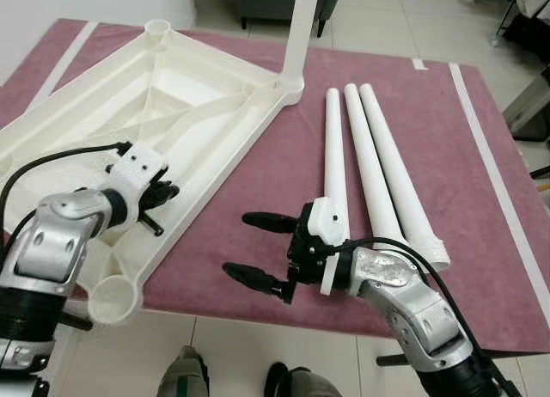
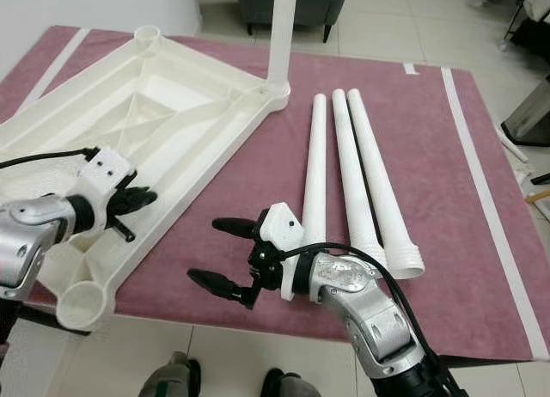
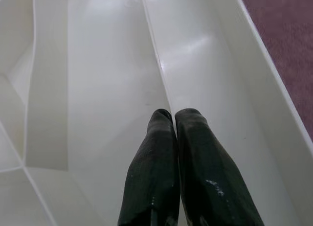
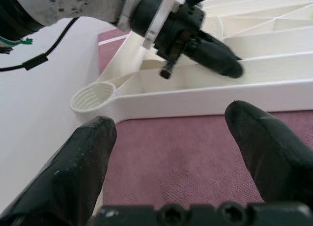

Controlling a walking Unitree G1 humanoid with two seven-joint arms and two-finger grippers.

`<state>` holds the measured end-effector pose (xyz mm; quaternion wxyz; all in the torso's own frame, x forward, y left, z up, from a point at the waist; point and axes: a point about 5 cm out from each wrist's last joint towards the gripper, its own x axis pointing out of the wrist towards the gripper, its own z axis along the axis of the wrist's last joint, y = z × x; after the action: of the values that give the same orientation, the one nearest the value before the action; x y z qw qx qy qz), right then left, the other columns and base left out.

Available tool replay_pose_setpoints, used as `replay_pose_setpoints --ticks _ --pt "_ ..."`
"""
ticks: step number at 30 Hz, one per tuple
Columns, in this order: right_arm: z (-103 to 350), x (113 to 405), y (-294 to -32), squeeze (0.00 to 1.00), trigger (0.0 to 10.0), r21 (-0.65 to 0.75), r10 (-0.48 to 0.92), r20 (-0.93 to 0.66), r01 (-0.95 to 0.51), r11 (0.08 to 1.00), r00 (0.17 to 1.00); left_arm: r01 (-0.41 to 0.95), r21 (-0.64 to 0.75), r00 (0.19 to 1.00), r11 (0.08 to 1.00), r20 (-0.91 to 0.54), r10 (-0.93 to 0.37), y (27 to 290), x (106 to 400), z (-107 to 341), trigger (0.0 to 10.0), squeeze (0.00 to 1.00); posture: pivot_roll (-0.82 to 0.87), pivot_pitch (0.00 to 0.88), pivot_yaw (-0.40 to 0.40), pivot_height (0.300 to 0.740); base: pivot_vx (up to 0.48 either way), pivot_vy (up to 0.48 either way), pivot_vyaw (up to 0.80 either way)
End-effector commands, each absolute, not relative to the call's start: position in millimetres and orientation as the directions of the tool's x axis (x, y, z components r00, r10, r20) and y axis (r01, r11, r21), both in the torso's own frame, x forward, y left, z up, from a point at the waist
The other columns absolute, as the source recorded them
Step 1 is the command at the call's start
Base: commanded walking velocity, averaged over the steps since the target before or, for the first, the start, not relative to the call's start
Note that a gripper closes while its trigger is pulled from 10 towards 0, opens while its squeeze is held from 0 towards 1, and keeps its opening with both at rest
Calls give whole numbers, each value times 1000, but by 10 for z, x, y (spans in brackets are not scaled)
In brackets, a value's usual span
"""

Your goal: Building children table

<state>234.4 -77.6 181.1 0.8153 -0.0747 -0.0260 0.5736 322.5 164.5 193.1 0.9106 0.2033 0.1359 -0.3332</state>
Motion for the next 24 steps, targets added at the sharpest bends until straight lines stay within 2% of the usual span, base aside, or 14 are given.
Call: replay_pose_setpoints --ticks 1,7,14,19,20,21,23,24 --pt "1791 2313 -755 0 10000 -148 942 -50 -935 321 331 687 350 726 637 -281 -628 1422 3252 2231 0 0 157 179 -9 740 0 0 0" --pt "1777 2300 -751 0 10000 -145 942 -53 -935 322 333 724 344 683 599 -229 -694 1035 3297 2396 0 0 157 178 -7 740 0 0 0" --pt "1773 2308 -743 0 10000 -147 942 -53 -935 322 332 754 372 647 542 -277 -710 815 3259 2281 0 0 159 174 -5 740 0 0 0" --pt "1769 2307 -741 0 10000 -148 942 -54 -935 321 332 745 326 666 583 -298 -684 711 3273 2127 0 0 159 173 -6 740 0 0 0" --pt "1768 2307 -741 0 10000 -149 942 -55 -936 320 331 729 306 685 613 -296 -666 673 3297 2090 3490 0 159 172 -8 740 0 0 0" --pt "1768 2308 -739 0 10000 -149 942 -55 -936 319 330 695 295 719 655 -292 -631 660 3346 2064 10000 0 155 170 -9 740 0 0 0" --pt "1769 2311 -738 0 10000 -150 943 -55 -936 317 329 625 269 779 733 -284 -560 680 3441 2031 10000 0 155 170 -9 740 0 0 0" --pt "1769 2311 -738 0 10000 -150 943 -55 -936 317 329 625 269 779 733 -284 -560 680 3441 2031 10000 0 155 170 -9 740 0 0 0"
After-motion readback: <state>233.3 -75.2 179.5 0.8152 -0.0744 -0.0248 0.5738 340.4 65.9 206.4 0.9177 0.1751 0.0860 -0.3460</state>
